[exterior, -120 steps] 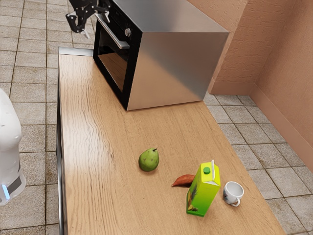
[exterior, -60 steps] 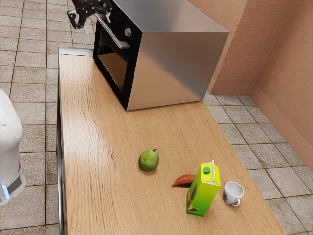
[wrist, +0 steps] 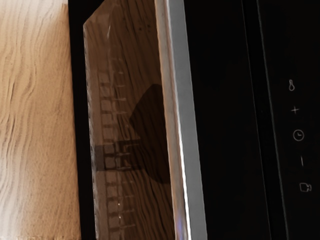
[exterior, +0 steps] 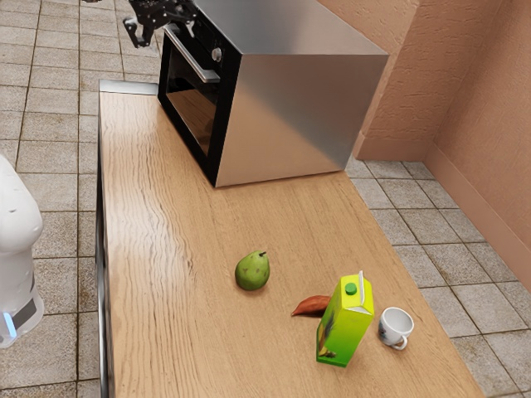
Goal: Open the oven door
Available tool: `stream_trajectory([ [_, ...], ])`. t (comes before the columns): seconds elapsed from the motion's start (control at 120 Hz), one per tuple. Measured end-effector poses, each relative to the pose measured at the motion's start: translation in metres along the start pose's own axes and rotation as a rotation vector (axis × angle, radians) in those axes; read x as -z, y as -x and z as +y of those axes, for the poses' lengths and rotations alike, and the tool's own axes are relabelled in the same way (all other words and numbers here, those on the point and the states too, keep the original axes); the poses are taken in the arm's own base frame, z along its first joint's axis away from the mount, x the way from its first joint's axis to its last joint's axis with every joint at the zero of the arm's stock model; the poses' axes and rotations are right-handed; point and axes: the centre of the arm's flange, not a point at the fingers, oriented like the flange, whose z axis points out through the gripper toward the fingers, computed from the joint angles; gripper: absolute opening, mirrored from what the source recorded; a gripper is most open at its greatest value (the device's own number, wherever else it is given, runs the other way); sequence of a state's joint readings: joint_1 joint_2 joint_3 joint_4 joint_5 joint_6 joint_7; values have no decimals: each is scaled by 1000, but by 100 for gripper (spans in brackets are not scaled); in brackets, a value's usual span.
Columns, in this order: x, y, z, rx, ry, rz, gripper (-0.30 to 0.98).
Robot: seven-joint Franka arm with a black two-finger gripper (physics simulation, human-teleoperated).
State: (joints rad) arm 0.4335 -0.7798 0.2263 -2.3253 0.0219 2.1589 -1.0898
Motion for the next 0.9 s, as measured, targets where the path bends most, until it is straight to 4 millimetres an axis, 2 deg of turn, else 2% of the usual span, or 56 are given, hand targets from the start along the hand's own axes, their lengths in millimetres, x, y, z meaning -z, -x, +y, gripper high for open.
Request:
stream_trajectory([
  [0.125, -7, -5, -5, 7, 8, -21, 67],
  [0.483, -20, -9, -2, -20, 4, -24, 66],
  [0.9, -54, -21, -11, -6, -51, -57, 65],
])
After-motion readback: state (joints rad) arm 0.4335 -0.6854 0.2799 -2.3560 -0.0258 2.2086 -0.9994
